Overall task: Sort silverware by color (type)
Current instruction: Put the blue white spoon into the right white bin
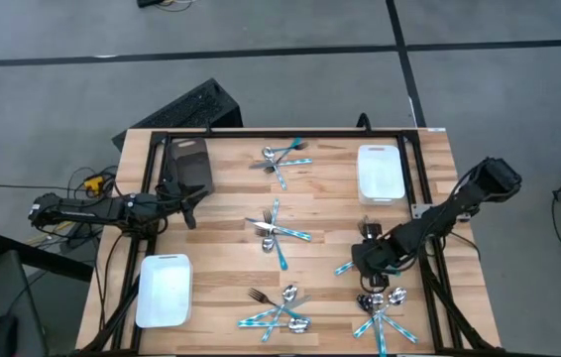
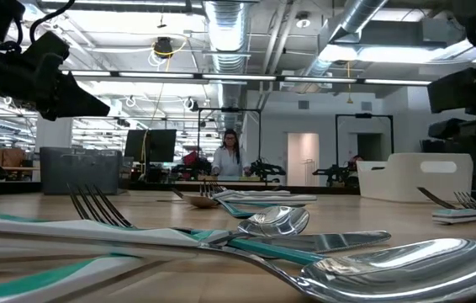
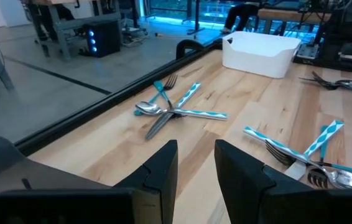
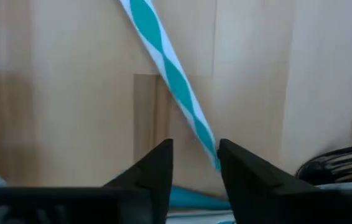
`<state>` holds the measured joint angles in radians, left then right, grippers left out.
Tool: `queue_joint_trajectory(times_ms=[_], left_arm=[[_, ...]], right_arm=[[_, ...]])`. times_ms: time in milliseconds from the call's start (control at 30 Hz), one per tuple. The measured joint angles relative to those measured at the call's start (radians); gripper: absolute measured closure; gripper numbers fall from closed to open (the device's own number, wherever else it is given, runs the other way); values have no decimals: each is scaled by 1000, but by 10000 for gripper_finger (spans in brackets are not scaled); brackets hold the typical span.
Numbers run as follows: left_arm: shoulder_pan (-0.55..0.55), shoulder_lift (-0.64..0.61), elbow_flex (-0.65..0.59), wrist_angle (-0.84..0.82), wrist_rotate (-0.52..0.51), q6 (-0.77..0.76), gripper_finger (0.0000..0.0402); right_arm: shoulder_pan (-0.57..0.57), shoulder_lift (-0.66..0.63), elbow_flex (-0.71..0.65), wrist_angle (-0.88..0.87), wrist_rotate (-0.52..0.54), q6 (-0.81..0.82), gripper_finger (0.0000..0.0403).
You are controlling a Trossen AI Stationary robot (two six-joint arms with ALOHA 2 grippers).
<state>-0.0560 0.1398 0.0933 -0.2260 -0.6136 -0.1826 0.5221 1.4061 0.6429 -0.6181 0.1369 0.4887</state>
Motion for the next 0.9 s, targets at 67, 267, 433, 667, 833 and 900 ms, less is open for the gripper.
queue_joint_trajectory(times_ms=[67,267,433,667,833,900], left_arm=[[0,0,0,0,0,-11,306],[0,0,0,-5,7,-44,306],[0,0,0,-5,8,-50,306],[0,0,0,-7,8,-66,306],[0,0,0,-8,9,-67,306],[0,0,0,-8,8,-73,306]], right_arm=[[-10,21,-1,0,-1,0,223],[-26,38,1,10,-10,2,227],[-34,27,-1,10,-10,0,287],[-69,1,25,-12,3,3,371],[-120,-60,120,-47,114,38,359],[-150,-94,165,-57,173,45,357]])
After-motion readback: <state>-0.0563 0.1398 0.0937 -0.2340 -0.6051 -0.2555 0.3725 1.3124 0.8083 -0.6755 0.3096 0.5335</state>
